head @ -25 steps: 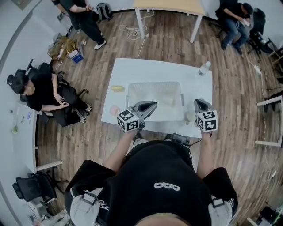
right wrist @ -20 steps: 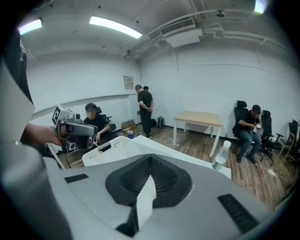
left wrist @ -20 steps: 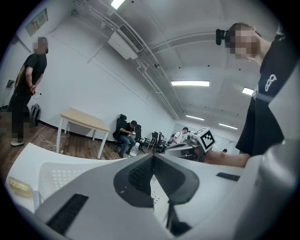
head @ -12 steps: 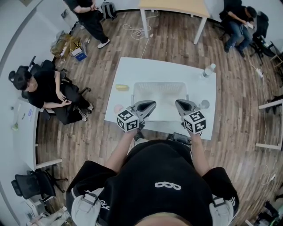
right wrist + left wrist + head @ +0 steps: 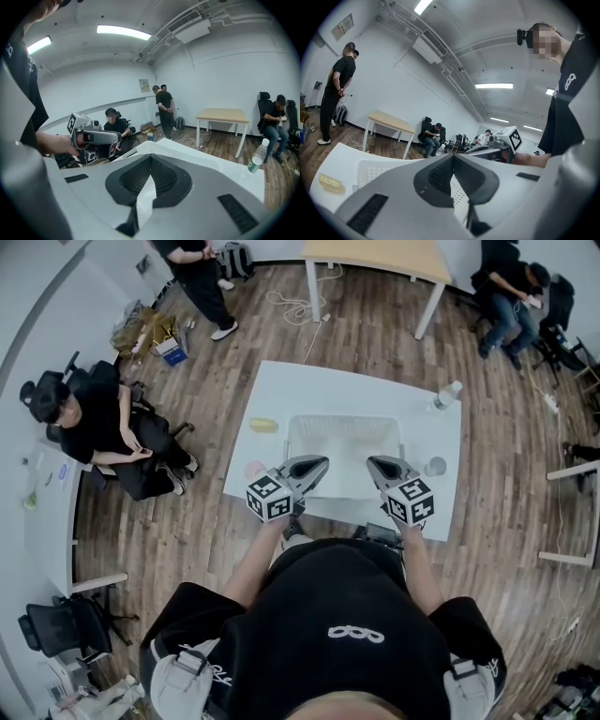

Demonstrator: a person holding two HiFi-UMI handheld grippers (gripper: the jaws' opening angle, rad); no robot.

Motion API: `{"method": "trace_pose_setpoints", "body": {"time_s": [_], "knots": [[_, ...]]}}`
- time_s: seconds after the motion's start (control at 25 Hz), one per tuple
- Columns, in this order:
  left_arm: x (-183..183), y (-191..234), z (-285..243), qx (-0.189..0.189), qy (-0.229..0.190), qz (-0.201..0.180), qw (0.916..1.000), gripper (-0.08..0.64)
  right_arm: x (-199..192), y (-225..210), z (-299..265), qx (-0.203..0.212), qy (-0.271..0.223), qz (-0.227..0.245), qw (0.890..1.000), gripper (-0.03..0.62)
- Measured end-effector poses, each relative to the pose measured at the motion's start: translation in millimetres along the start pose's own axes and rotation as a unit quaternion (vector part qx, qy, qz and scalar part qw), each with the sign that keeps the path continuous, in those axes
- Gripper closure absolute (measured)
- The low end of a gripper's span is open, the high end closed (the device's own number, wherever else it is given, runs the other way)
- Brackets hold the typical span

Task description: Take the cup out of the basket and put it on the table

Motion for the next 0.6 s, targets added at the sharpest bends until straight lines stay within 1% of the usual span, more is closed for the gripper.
{"method": "trace_pose_setpoints", "body": {"time_s": [0.48, 0.6], "knots": [[-2.9, -0.6, -0.8, -0.007, 0.006, 0.001, 1.0, 0.552, -8.4, -0.4, 4.3, -0.008, 0.005, -0.02, 1.0, 0.568], [-1.8, -1.7, -0.4, -0.003, 0.005, -0.011, 0.9999, 0.552, -9.0, -2.8, 7.2, -0.012, 0.005, -0.023, 1.0, 0.568]]}}
Point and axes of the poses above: the fingertips, and each gripper's own axes: z backward along the fingers, y to its left, x out of its top, the point moved 6 cm from there along z, backward along the fingers, and after that the axes turned 10 degrees about -y, right-handed, at the moved point
